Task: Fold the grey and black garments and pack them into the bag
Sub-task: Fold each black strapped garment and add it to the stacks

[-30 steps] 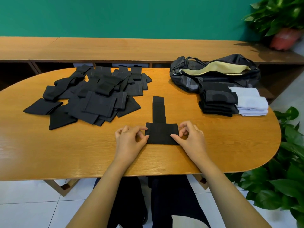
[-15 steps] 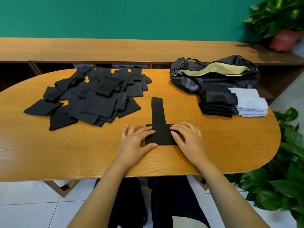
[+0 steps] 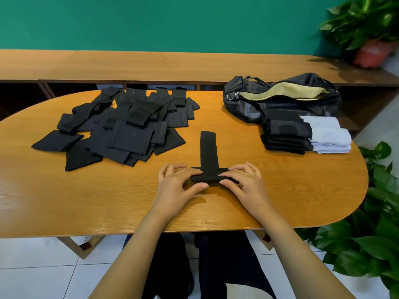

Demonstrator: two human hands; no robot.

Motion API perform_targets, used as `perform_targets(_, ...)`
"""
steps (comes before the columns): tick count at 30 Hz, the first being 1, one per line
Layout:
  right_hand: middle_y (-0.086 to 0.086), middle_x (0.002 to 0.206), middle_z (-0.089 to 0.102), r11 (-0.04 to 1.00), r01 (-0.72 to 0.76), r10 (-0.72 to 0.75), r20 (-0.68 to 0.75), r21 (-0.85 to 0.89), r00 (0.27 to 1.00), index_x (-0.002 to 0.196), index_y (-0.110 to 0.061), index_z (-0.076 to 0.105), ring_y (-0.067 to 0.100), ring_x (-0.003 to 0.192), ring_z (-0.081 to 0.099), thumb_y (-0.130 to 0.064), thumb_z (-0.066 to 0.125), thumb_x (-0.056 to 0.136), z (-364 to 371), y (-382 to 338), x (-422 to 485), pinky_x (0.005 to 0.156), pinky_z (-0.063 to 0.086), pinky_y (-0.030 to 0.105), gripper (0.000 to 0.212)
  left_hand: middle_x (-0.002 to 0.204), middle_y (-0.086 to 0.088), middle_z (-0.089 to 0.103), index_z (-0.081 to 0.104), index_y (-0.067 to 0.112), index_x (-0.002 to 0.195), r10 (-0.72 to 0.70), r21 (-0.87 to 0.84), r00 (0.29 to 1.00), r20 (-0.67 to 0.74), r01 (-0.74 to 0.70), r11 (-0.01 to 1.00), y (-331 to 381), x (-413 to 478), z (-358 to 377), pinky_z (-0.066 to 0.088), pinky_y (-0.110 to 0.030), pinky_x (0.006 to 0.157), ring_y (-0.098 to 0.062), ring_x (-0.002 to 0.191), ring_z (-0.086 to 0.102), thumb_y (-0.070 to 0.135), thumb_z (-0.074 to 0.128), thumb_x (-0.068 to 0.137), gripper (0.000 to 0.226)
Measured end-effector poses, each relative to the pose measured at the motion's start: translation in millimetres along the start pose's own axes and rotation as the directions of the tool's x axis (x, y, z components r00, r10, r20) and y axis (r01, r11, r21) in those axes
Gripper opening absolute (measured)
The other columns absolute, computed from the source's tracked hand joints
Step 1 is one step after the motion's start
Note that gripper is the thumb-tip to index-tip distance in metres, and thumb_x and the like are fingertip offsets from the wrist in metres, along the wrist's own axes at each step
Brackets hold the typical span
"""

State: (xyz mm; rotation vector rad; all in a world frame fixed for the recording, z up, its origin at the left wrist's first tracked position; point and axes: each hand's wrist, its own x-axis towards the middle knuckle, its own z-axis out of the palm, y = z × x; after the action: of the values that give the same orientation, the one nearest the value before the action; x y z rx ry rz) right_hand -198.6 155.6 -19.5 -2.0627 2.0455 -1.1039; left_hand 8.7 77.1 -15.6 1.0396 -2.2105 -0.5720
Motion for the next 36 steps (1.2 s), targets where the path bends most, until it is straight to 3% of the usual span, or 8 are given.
perform_targets(8, -0.036, 0.094, 0.048, 0.994, -0.029, 0.037, -0.071, 0.104, 0.997, 0.102, -0.030, 0.071, -0.024, 0.107, 0.036, -0.056, 0.048, 0.086, 0, 0, 0, 0.108, 0.019, 0.030, 0.038, 0.099, 0.024, 0.061, 0.072, 0.029, 0.095, 0.004, -0.012, 0.999, -0.041, -0.004, 1.000, -4, 0, 2, 0.013, -0.039, 0.115, -0.001, 0.115, 0.046, 0.063, 0.042, 0.084, 0.048)
perform_targets(12, -0.027, 0.103, 0.057, 0.995, -0.069, 0.072, -0.045, 0.067, 0.996, 0.107, -0.034, 0.068, -0.004, 0.111, 0.042, -0.066, 0.051, 0.081, -2, 1, 1, 0.102, 0.026, 0.032, 0.045, 0.092, 0.012, 0.055, 0.067, 0.011, 0.076, -0.086, -0.088, 0.989, -0.120, 0.076, 0.993, -3, 0, 3, 0.017, -0.036, 0.111, 0.030, 0.108, 0.027, 0.047, 0.052, 0.087, 0.041)
perform_targets(14, -0.018, 0.106, 0.060, 0.990, -0.117, 0.119, -0.025, 0.077, 0.993, 0.108, -0.033, 0.068, 0.006, 0.113, 0.045, -0.067, 0.052, 0.082, -1, 3, 1, 0.101, 0.028, 0.033, 0.045, 0.091, 0.012, 0.053, 0.060, 0.011, 0.069, -0.096, -0.098, 0.986, -0.135, 0.083, 0.992, -3, 0, 3, 0.018, -0.036, 0.109, 0.034, 0.106, 0.021, 0.044, 0.055, 0.087, 0.038)
perform_targets(19, -0.009, 0.103, 0.061, 0.967, -0.218, 0.222, -0.014, 0.130, 0.975, 0.108, -0.030, 0.070, 0.016, 0.110, 0.049, -0.034, 0.064, 0.088, 0, 6, 2, 0.096, 0.033, 0.032, 0.021, 0.097, 0.019, 0.059, 0.072, 0.030, 0.100, -0.072, -0.050, 0.988, -0.139, 0.065, 0.997, -8, 2, 3, 0.019, -0.037, 0.110, 0.011, 0.104, 0.040, 0.054, 0.059, 0.081, 0.033)
perform_targets(21, -0.008, 0.102, 0.061, 0.959, -0.234, 0.239, -0.011, 0.161, 0.971, 0.107, -0.029, 0.069, 0.014, 0.108, 0.049, -0.032, 0.064, 0.089, -2, 4, 2, 0.096, 0.035, 0.034, 0.019, 0.094, 0.019, 0.061, 0.071, 0.030, 0.097, -0.059, -0.002, 0.987, -0.146, 0.060, 0.998, -11, 2, 5, 0.022, -0.045, 0.110, 0.000, 0.101, 0.045, 0.040, 0.067, 0.085, 0.016)
perform_targets(24, -0.007, 0.104, 0.058, 0.942, -0.289, 0.290, 0.019, 0.171, 0.957, 0.107, -0.025, 0.067, 0.011, 0.108, 0.044, -0.036, 0.061, 0.090, -4, 2, 2, 0.092, 0.033, 0.030, 0.021, 0.085, 0.022, 0.055, 0.070, 0.026, 0.091, -0.083, -0.019, 0.979, -0.184, 0.081, 0.997, -11, 2, 6, 0.026, -0.043, 0.107, 0.006, 0.090, 0.041, 0.031, 0.071, 0.085, 0.008)
perform_targets(31, -0.008, 0.093, 0.058, 0.942, -0.319, 0.318, 0.027, 0.100, 0.948, 0.098, -0.025, 0.066, 0.016, 0.102, 0.050, -0.040, 0.060, 0.089, -2, 6, 2, 0.087, 0.036, 0.032, 0.018, 0.082, 0.017, 0.067, 0.057, 0.032, 0.125, -0.126, -0.092, 0.967, -0.220, 0.108, 0.990, -11, 3, 4, 0.022, -0.033, 0.106, 0.004, 0.096, 0.050, 0.034, 0.070, 0.084, 0.042)
perform_targets(36, -0.017, 0.087, 0.056, 0.939, -0.329, 0.331, -0.010, 0.097, 0.944, 0.102, -0.029, 0.066, 0.015, 0.101, 0.052, -0.040, 0.067, 0.085, -4, 3, 2, 0.087, 0.037, 0.030, 0.020, 0.078, 0.018, 0.067, 0.051, 0.030, 0.130, -0.132, -0.080, 0.960, -0.246, 0.116, 0.990, -9, 3, 5, 0.021, -0.031, 0.105, 0.001, 0.101, 0.052, 0.035, 0.073, 0.082, 0.052)
